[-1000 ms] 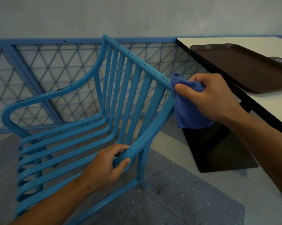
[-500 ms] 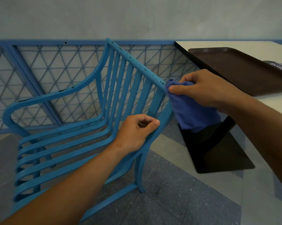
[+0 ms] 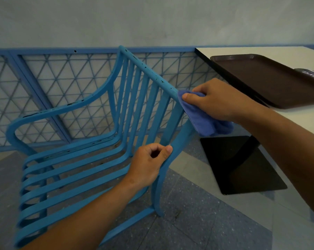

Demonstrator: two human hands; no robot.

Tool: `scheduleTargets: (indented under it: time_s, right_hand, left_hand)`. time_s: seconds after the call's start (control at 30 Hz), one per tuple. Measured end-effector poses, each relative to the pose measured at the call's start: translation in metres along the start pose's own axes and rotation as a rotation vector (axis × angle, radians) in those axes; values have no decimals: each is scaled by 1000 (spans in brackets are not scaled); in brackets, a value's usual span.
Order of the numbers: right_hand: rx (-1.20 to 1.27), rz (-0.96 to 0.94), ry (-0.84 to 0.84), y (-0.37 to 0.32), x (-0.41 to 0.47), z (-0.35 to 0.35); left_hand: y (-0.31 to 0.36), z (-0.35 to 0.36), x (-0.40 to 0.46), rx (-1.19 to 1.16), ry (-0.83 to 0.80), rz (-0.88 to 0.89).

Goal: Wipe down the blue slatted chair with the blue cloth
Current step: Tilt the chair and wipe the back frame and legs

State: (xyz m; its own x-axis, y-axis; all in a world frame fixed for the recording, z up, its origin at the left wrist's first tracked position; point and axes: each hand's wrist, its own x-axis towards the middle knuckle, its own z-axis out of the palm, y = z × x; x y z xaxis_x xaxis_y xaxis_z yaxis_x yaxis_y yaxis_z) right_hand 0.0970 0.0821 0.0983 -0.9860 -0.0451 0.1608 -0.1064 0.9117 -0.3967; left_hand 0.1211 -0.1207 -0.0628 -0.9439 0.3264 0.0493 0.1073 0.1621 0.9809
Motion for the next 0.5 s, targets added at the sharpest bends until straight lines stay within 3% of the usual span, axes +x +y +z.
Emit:
scheduleTargets:
  time_s: [0.5]
  right_hand:
    - [-74,56,-174,-16,42,5]
  left_hand:
    - [-11,-1,1,56,16,69]
